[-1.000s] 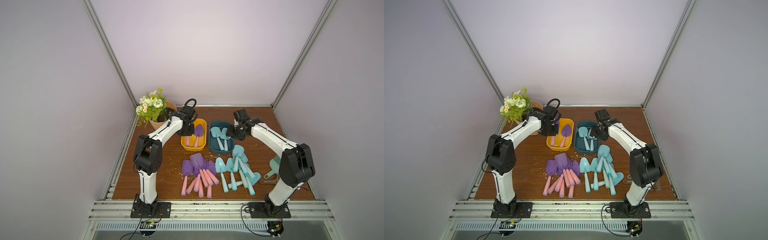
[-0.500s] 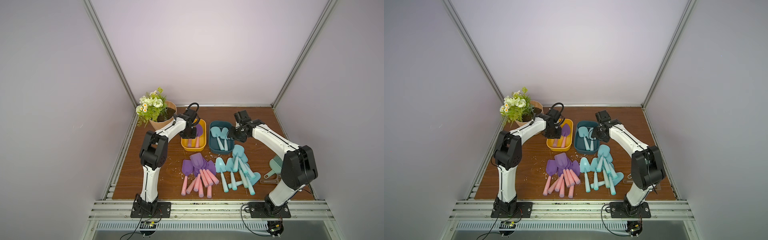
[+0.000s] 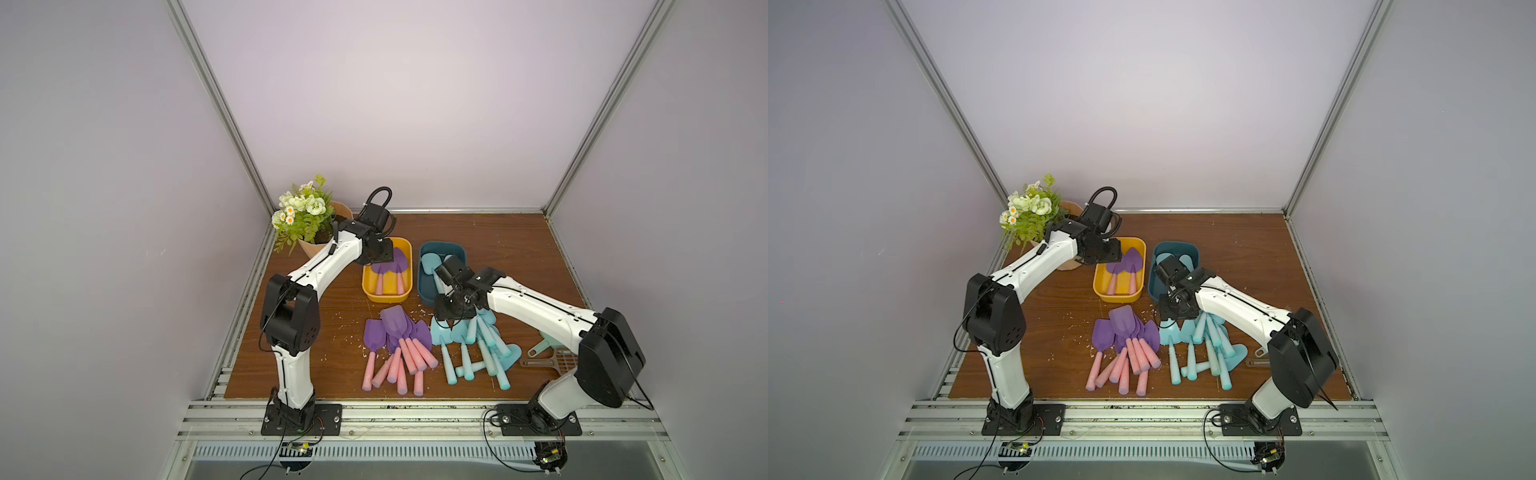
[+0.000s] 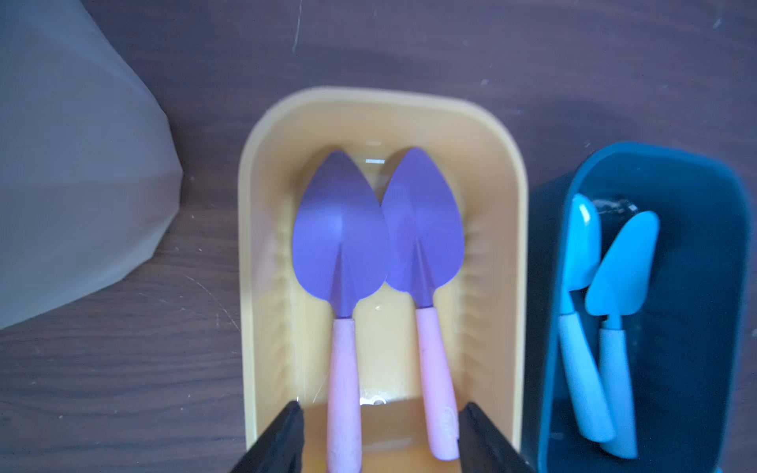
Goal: Sort the small shovels by color and place them into the storage box
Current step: Pick up the shovel from the center of the board.
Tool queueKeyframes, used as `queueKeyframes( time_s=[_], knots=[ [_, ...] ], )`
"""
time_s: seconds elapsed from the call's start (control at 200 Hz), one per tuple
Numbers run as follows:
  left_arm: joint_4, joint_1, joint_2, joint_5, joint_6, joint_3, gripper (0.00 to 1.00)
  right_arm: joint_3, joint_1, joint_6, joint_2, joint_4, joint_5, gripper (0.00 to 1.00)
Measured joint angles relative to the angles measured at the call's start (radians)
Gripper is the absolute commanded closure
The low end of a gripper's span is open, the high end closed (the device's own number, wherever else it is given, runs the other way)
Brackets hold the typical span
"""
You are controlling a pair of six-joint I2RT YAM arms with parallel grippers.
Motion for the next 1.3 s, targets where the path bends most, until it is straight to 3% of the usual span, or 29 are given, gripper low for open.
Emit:
queueKeyframes(
  time_s=[0.215,0.435,0.836,1.076,1.301],
  knots=[
    [0.012,0.000,-0.014,-0.005,-0.001,-0.005,0.37,-0.088,0.113,0.025,0.000,-0.019,0.011,0.45],
    [0.012,0.000,-0.014,0.001,0.000,-0.025,0.36,-0.172,0.124,0.063,0.000,-0.016,0.010,0.47],
    [0.015,0.000,-0.018,0.003,0.009,-0.069,0.36,-0.180,0.229,0.082,0.080,0.022,-0.002,0.50],
    [0.015,0.000,-0.032,0.003,0.012,-0.080,0.36,-0.184,0.242,0.101,0.093,0.019,0.011,0.79],
    [0.019,0.000,-0.044,0.003,0.011,-0.093,0.36,-0.129,0.242,0.089,0.093,-0.019,0.032,0.85]
  ],
)
